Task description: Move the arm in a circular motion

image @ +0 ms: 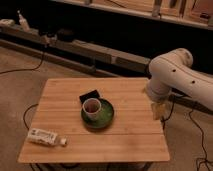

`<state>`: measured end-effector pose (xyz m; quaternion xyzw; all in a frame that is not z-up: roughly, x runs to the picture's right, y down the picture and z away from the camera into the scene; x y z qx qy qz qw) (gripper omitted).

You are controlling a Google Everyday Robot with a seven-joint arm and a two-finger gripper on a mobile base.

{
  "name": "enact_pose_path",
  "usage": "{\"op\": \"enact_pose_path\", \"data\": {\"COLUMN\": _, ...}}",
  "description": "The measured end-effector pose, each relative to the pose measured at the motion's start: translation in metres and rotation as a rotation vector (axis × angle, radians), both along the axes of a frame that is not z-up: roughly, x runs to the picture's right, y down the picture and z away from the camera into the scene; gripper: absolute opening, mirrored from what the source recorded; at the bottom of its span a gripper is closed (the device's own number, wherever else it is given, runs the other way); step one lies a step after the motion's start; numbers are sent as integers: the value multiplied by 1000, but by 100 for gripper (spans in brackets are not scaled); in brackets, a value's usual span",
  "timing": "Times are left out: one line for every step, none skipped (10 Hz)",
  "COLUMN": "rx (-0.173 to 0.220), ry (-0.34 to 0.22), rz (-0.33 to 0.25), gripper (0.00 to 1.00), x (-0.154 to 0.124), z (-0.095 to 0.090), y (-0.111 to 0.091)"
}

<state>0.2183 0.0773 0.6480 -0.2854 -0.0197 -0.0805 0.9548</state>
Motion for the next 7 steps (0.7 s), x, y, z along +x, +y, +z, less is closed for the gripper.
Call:
{"op": "enact_pose_path", "data": {"rx": -3, "ry": 0, "rz": 8, "gripper": 80, "x": 1, "z": 2, "y": 0}}
{"op": "enact_pose_path", "data": {"rx": -8, "ry": 8, "rz": 26, "gripper": 80, "x": 9, "z": 8, "y": -2}}
{"op": "enact_pose_path", "data": {"rx": -13, "ry": 14, "rz": 46, "gripper": 80, "x": 22, "z": 16, "y": -6}}
{"op": "enact_pose_path", "data": {"rx": -12, "ry": 15, "rz": 68, "gripper": 80, "x": 35, "z": 26, "y": -13}}
{"op": "enact_pose_path", "data": {"rx": -8, "ry": 14, "rz": 85, "gripper": 80, "x": 48, "z": 36, "y": -21}}
{"op": "enact_pose_path", "data": {"rx": 1, "ry": 8, "rz": 91, "gripper": 80, "x": 60, "z": 47, "y": -34}}
{"op": "enact_pose_path", "data": {"rx": 14, "ry": -1, "rz": 87, "gripper": 80, "x": 65, "z": 57, "y": -47}}
